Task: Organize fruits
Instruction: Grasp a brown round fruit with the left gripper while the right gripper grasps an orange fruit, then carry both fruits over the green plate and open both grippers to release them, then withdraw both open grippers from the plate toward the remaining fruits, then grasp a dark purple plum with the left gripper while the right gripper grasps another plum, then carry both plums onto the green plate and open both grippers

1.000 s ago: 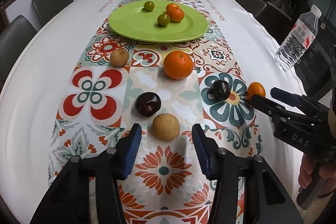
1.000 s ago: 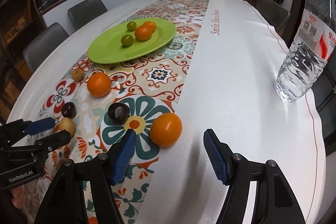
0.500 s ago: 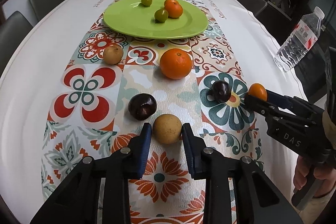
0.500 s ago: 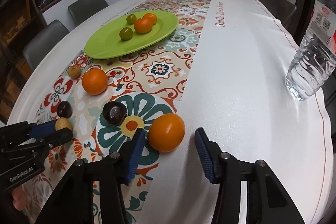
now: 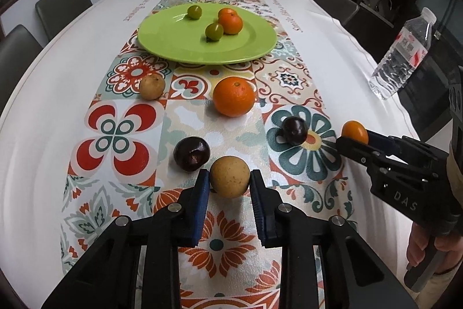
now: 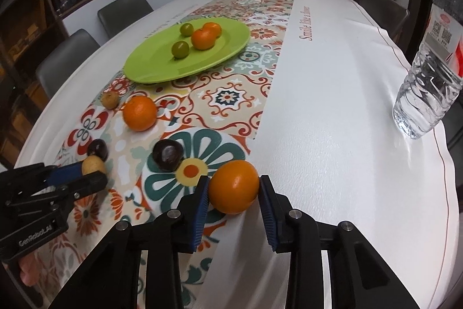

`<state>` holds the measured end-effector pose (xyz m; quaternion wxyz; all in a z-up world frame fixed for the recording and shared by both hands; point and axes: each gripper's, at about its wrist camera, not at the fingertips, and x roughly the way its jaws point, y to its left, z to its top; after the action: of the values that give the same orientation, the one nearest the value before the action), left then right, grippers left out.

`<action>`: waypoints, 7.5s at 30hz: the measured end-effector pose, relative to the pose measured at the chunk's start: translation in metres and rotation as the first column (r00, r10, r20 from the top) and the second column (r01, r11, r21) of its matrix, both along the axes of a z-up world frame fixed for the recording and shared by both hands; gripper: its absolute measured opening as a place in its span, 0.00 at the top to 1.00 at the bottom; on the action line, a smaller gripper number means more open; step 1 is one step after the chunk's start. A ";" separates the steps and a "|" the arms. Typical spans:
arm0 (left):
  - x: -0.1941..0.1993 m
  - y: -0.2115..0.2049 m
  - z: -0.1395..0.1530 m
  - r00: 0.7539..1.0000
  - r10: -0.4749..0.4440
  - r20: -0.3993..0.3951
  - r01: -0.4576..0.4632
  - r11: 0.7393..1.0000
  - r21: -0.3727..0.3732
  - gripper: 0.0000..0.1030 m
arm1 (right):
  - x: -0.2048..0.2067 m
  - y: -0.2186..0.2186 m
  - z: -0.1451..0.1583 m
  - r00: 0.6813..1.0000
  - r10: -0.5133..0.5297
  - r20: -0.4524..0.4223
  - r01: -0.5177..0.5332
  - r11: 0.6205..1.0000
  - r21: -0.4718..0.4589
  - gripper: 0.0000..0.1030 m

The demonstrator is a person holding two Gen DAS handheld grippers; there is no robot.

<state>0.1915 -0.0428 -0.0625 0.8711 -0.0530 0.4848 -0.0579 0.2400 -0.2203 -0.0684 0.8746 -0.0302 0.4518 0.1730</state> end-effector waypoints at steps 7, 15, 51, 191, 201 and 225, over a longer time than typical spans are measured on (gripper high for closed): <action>-0.010 0.000 0.018 0.999 -0.019 0.050 0.019 1.000 -0.013 0.73 | -0.014 0.005 0.017 0.999 0.019 0.030 -0.020 1.000 0.013 0.66; -0.020 0.003 0.041 0.992 -0.032 0.119 0.035 0.999 -0.021 0.73 | -0.029 0.012 0.044 0.996 0.035 0.088 -0.037 0.999 0.026 0.66; 0.047 0.049 0.098 0.961 -0.062 0.270 0.058 0.998 0.021 0.73 | 0.036 0.066 0.100 0.977 0.064 0.204 -0.076 0.996 0.055 0.66; 0.028 0.032 -0.018 0.986 -0.151 0.073 0.151 0.989 0.011 0.72 | 0.015 0.064 -0.008 0.996 0.092 -0.018 -0.093 0.994 -0.048 0.69; 0.021 0.033 -0.009 0.986 -0.136 0.094 0.136 0.991 0.009 0.72 | 0.007 0.063 0.002 0.996 0.094 0.008 -0.094 0.995 -0.044 0.71; -0.008 0.037 0.060 0.959 -0.123 0.257 0.124 0.992 0.012 0.72 | -0.018 0.063 0.064 0.981 0.108 0.160 -0.111 0.994 0.009 0.71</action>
<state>0.1839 -0.0060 -0.0024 0.9211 -0.0163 0.3701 -0.1194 0.2221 -0.1578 -0.0042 0.8974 -0.0610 0.3767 0.2217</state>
